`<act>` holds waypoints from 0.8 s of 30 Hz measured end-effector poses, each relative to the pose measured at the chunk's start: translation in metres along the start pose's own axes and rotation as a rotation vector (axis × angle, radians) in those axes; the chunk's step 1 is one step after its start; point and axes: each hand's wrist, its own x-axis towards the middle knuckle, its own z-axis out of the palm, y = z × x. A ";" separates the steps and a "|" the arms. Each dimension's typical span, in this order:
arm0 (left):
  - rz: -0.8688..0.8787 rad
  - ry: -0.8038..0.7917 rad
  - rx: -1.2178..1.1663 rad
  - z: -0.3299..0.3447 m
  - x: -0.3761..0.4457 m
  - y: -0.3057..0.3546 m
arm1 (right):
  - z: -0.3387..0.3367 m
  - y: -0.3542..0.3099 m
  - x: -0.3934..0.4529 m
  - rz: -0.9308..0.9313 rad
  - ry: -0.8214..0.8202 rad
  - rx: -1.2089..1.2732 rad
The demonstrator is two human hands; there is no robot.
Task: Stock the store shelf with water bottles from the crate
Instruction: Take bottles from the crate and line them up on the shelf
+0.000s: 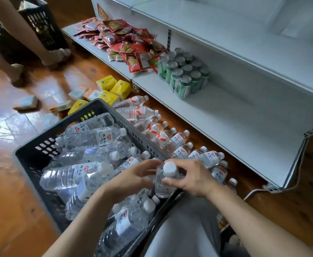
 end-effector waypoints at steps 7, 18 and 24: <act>0.216 -0.018 0.061 0.021 0.017 0.032 | -0.044 -0.037 -0.004 0.131 0.316 0.425; 0.536 0.116 -0.027 0.064 0.036 0.156 | -0.137 -0.079 -0.024 -0.022 0.523 0.379; 0.700 0.095 -0.025 0.104 0.074 0.251 | -0.198 -0.062 -0.045 -0.042 0.643 0.159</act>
